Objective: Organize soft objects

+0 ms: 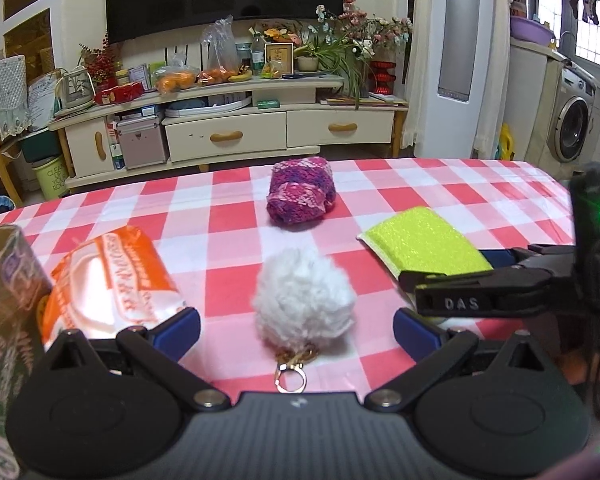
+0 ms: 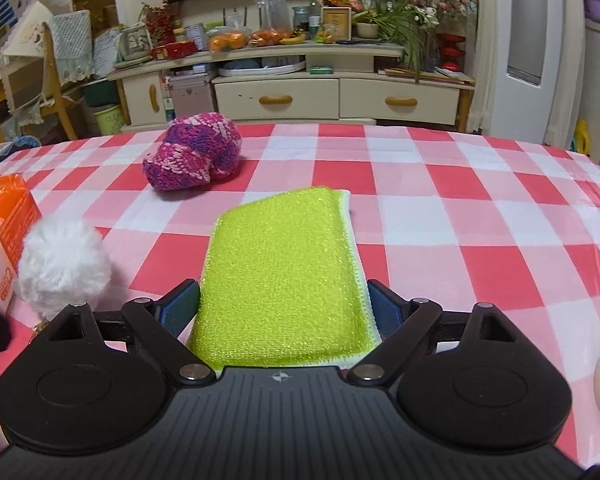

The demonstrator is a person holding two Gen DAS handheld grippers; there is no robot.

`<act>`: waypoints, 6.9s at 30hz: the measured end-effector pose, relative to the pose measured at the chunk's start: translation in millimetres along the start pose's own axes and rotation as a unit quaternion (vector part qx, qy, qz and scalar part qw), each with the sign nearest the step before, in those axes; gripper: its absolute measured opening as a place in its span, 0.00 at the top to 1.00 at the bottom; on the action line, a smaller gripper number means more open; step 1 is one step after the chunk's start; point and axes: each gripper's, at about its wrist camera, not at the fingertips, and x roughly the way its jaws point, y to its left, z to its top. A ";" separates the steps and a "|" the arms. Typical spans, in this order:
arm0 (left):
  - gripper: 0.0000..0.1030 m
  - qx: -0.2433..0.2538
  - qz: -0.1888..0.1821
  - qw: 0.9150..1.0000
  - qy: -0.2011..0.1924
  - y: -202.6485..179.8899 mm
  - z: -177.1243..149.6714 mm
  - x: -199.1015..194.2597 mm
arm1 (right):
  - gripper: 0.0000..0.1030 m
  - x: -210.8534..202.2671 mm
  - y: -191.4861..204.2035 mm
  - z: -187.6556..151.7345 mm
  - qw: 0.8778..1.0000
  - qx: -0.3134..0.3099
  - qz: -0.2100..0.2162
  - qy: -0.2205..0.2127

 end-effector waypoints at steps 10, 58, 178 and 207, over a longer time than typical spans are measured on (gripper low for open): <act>0.07 -0.011 0.013 1.000 0.014 -2.5 10.2 39.3 | 0.00 -0.9 -2.3 -1.8 1.000 -0.016 0.016 -0.002; 0.37 -0.073 -0.066 0.995 0.018 16.4 1.7 38.6 | 0.50 -3.2 -47.2 -7.6 0.861 0.302 0.410 -0.005; 0.58 -0.084 -0.013 0.995 0.049 30.2 -24.5 33.9 | 0.73 -86.3 18.2 -51.1 0.998 0.014 0.055 -0.029; 0.59 -0.099 -0.077 0.992 0.012 45.7 -16.7 -27.5 | 0.75 -95.3 27.9 -55.5 0.998 0.022 0.012 -0.059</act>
